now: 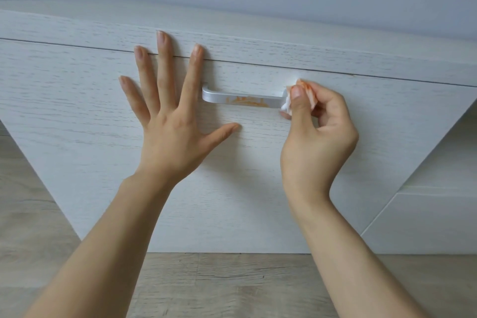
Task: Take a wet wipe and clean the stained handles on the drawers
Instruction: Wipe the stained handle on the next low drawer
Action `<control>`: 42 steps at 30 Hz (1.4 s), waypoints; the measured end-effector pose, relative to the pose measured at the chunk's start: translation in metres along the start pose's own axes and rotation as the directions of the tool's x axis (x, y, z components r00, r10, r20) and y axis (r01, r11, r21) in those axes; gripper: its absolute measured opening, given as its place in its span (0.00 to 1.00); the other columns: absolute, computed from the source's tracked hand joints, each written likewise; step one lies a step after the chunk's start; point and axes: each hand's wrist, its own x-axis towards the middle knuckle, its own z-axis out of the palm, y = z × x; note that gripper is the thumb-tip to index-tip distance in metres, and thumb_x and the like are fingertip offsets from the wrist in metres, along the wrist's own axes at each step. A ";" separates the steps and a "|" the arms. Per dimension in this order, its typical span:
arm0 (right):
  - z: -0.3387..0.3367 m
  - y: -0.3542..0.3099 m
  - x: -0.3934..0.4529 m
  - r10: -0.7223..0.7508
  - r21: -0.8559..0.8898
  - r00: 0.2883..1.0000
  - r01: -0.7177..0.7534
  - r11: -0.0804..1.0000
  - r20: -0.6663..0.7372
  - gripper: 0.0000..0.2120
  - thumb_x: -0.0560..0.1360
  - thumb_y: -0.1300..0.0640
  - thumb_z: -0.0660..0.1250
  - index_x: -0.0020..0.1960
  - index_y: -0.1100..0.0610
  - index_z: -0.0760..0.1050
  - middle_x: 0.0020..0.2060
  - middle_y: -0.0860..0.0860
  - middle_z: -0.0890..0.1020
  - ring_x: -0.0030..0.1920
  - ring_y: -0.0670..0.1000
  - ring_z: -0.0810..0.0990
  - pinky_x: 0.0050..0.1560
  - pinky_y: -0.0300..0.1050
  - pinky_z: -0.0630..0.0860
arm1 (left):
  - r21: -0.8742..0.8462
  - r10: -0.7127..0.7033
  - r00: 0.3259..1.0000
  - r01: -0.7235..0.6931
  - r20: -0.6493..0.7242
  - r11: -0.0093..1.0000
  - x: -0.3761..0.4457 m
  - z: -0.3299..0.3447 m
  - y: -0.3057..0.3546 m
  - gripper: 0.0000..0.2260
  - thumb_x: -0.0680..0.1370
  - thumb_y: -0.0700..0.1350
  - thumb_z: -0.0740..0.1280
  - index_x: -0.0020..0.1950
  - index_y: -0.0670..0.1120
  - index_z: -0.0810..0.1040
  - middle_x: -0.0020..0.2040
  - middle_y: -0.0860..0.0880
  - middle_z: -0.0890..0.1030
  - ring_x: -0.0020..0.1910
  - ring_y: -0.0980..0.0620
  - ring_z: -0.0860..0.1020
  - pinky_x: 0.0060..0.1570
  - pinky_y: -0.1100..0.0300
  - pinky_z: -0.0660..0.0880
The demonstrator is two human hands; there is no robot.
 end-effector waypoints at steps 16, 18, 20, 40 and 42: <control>-0.013 0.000 0.000 0.032 0.019 0.994 -0.034 0.999 0.102 0.07 0.74 0.64 0.69 0.50 0.55 0.79 0.45 0.53 0.83 0.40 0.39 0.81 0.45 0.33 0.75 | 0.013 0.014 1.000 -0.013 -0.025 1.000 0.000 0.004 -0.002 0.45 0.71 0.73 0.59 0.78 0.51 0.47 0.76 0.36 0.46 0.72 0.32 0.40 0.67 0.43 0.31; -0.006 -0.002 0.002 0.104 0.047 0.990 -0.109 0.993 0.092 0.05 0.75 0.62 0.68 0.47 0.54 0.80 0.39 0.48 0.84 0.38 0.40 0.80 0.47 0.40 0.77 | 0.015 0.012 1.000 -0.012 -0.023 1.000 0.000 0.004 -0.002 0.45 0.71 0.73 0.60 0.78 0.51 0.47 0.76 0.35 0.46 0.72 0.32 0.40 0.67 0.41 0.33; -0.003 -0.003 0.004 0.180 0.084 0.980 -0.187 0.979 0.084 0.06 0.75 0.61 0.67 0.45 0.53 0.81 0.35 0.43 0.83 0.38 0.39 0.79 0.48 0.44 0.79 | 0.017 0.013 1.000 -0.013 -0.020 1.000 0.000 0.003 -0.002 0.45 0.71 0.73 0.60 0.78 0.51 0.47 0.75 0.36 0.45 0.72 0.32 0.40 0.67 0.43 0.31; -0.013 -0.004 -0.008 -0.152 -0.068 0.978 0.163 0.984 0.141 0.09 0.71 0.60 0.72 0.50 0.53 0.80 0.44 0.44 0.75 0.45 0.40 0.78 0.47 0.36 0.76 | 0.028 0.024 0.999 -0.023 -0.038 0.999 0.000 0.004 -0.003 0.45 0.71 0.72 0.60 0.78 0.50 0.47 0.75 0.39 0.43 0.72 0.33 0.40 0.67 0.42 0.32; -0.013 -0.001 -0.008 -0.214 -0.111 0.963 0.233 0.966 0.163 0.08 0.72 0.61 0.71 0.51 0.53 0.80 0.43 0.44 0.77 0.43 0.38 0.79 0.45 0.35 0.76 | 0.035 0.024 0.999 -0.022 -0.042 0.999 0.000 0.005 -0.003 0.45 0.71 0.72 0.60 0.78 0.50 0.48 0.75 0.38 0.44 0.72 0.33 0.40 0.67 0.40 0.33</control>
